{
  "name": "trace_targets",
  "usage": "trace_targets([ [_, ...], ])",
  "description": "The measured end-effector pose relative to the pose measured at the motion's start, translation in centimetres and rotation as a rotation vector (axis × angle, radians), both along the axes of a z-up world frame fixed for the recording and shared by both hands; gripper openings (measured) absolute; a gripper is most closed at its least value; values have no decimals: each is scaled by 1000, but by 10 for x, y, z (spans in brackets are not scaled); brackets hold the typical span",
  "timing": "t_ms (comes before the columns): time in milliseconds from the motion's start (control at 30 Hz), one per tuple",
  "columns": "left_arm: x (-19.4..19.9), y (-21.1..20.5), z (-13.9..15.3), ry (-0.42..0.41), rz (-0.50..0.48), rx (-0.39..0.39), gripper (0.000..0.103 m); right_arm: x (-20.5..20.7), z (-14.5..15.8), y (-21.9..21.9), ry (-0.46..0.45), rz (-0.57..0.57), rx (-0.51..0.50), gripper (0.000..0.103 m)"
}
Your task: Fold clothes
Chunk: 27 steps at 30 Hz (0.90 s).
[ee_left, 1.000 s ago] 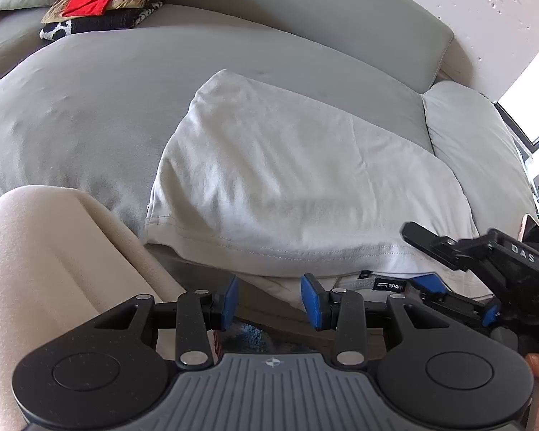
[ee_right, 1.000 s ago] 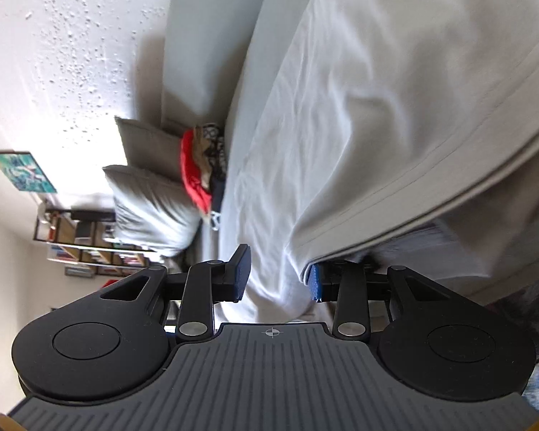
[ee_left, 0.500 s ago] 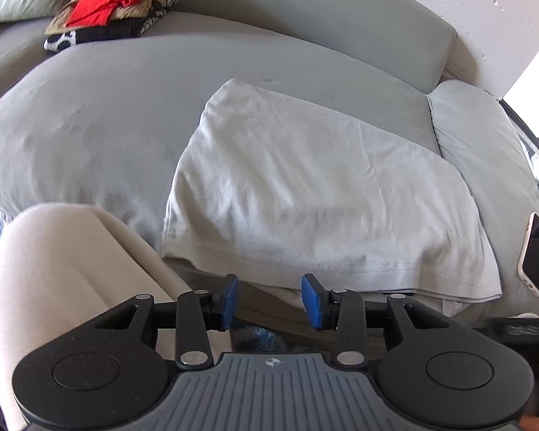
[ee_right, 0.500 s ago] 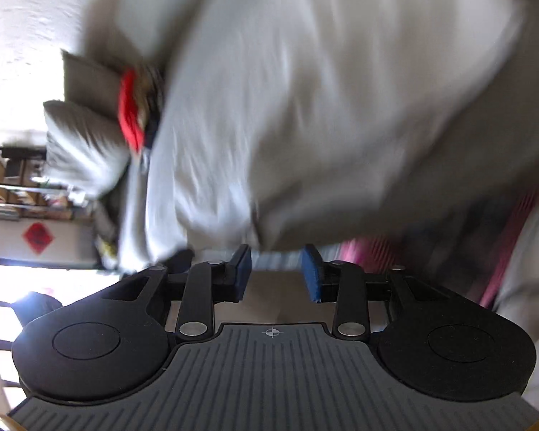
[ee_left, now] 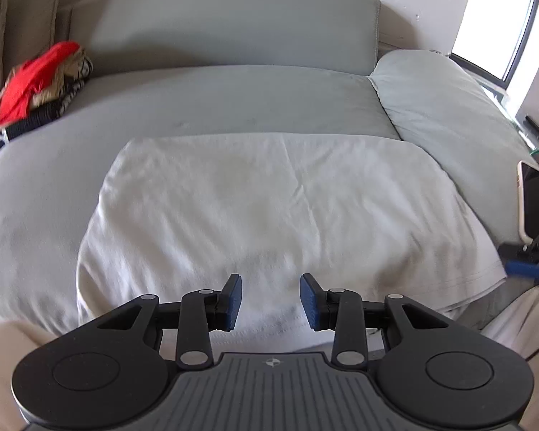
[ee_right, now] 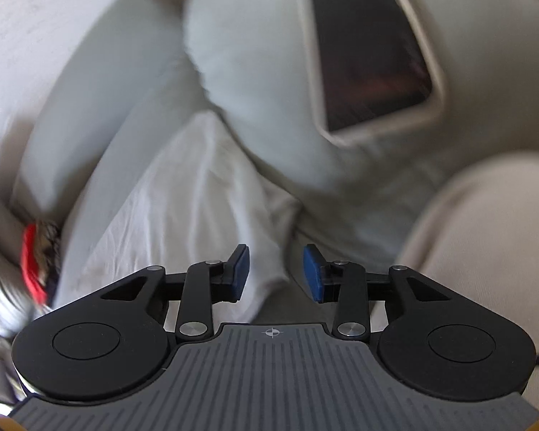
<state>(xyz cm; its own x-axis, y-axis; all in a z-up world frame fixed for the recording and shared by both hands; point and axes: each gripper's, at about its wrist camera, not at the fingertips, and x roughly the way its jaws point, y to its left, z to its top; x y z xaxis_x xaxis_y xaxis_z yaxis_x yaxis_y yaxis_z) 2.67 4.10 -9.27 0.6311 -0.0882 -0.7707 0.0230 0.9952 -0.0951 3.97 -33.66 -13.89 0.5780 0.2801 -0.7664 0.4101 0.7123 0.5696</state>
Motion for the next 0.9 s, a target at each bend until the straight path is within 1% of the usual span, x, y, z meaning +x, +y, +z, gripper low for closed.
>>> trace_targets([
  [67, 0, 1, -1, 10, 17, -14, 35, -3, -14, -4, 23, -24, 88, 41],
  [133, 1, 4, -1, 15, 32, -25, 35, -4, -25, -4, 20, -41, 156, 42],
  [200, 2, 7, -1, 18, 44, -35, 35, -6, -31, -5, 5, -74, 191, 42],
  [233, 2, 9, -1, 19, 50, -39, 35, -8, -33, -6, -8, -91, 207, 37],
  [267, 2, 10, -2, 20, 54, -42, 35, -10, -33, -6, -23, -104, 212, 10],
  [300, 2, 11, -2, 22, 58, -44, 35, -13, -29, -5, -49, -101, 182, 7],
  [333, 2, 12, -3, 23, 61, -47, 35, -15, -21, 0, -82, -82, 121, 6],
  [400, 2, 14, -4, 26, 68, -53, 35, -22, 2, 20, -160, -20, -94, 5],
  [433, 2, 14, -5, 29, 68, -53, 35, -25, 13, 33, -198, 15, -217, 4],
  [467, 3, 14, -6, 34, 67, -50, 35, -27, 23, 52, -230, 69, -397, 4],
  [533, 4, 13, -9, 44, 62, -42, 34, -32, 29, 97, -261, 192, -794, 4],
  [567, 5, 12, -10, 50, 59, -37, 34, -35, 25, 115, -246, 248, -938, 4],
  [633, 7, 9, -13, 70, 46, -17, 34, -34, 13, 131, -140, 355, -1015, 6],
  [667, 7, 9, -16, 81, 41, -5, 34, -34, 8, 135, -89, 389, -1022, 6],
  [700, 7, 8, -17, 85, 38, 7, 35, -35, 9, 126, -59, 356, -936, 7],
  [733, 7, 8, -17, 83, 33, 15, 35, -36, 12, 113, -50, 296, -855, 8],
  [767, 6, 8, -17, 83, 29, 19, 35, -38, 16, 100, -50, 238, -773, 14],
  [800, 5, 9, -17, 82, 31, 19, 35, -40, 19, 86, -79, 183, -685, 17],
  [833, 4, 10, -16, 81, 32, 18, 35, -42, 23, 72, -107, 127, -597, 22],
  [867, 3, 11, -14, 78, 34, 17, 34, -42, 26, 59, -131, 82, -516, 21],
  [900, 2, 12, -12, 70, 36, 11, 34, -36, 25, 52, -142, 63, -457, 16],
])
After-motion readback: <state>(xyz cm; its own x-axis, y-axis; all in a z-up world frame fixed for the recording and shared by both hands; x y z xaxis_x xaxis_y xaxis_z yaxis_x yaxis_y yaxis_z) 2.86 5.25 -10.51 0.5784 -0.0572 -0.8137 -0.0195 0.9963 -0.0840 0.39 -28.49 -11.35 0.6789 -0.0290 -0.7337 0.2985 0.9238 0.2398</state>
